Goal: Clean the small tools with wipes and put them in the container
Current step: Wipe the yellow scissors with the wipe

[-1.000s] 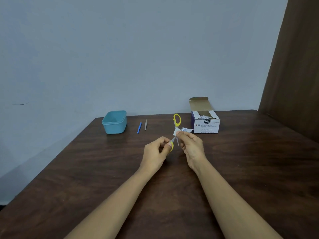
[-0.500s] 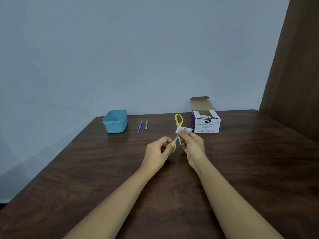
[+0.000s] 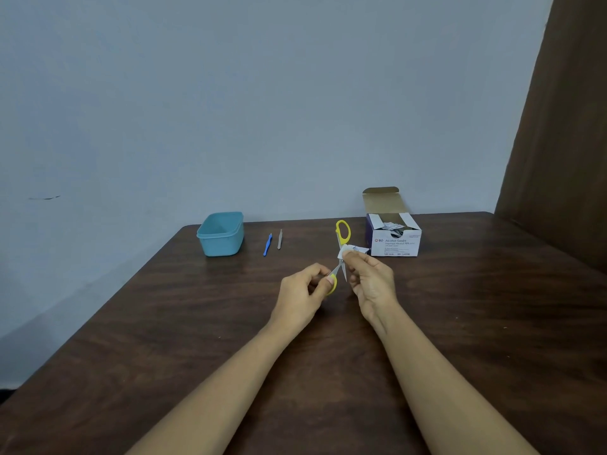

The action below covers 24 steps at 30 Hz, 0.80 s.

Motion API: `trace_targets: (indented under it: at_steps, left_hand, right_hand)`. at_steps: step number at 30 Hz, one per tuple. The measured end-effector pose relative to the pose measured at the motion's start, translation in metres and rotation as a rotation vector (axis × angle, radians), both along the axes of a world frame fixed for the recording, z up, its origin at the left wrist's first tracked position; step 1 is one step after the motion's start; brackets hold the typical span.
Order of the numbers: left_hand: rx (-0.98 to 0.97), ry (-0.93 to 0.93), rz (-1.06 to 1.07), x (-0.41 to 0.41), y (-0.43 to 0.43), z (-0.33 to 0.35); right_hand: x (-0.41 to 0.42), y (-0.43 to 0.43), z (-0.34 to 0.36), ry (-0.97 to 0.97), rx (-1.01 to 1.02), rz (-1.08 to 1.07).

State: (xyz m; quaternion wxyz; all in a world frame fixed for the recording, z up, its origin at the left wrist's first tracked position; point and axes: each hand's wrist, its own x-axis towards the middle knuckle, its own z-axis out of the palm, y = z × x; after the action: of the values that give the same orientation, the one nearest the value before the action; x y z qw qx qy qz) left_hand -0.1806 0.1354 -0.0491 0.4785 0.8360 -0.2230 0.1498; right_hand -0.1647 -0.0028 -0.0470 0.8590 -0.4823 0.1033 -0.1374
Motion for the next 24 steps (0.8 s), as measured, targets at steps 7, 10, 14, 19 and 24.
trace_targets:
  at_steps: [7,10,14,19,24]
  left_hand:
    - [-0.002,0.009,-0.012,-0.0021,-0.0002,0.0014]
    - [0.009,0.005,-0.011,-0.002,-0.0001,0.0016]
    - [-0.003,0.003,-0.007,-0.0028,-0.0007,0.0017]
    - [0.011,0.005,-0.014,-0.0036,-0.0011,0.0007]
    - [0.008,0.006,-0.012,-0.0034,-0.0005,0.0005]
  right_hand:
    - [-0.002,0.0007,0.0001,-0.018,-0.024,-0.045]
    - [-0.001,0.0,0.0007,-0.013,0.0,-0.036]
    - [-0.0013,-0.0003,0.0026,-0.015,0.03,-0.022]
    - [-0.0029,-0.0017,0.0027,-0.023,0.065,-0.002]
    - [-0.003,-0.0023,0.0029,-0.005,0.062,0.0]
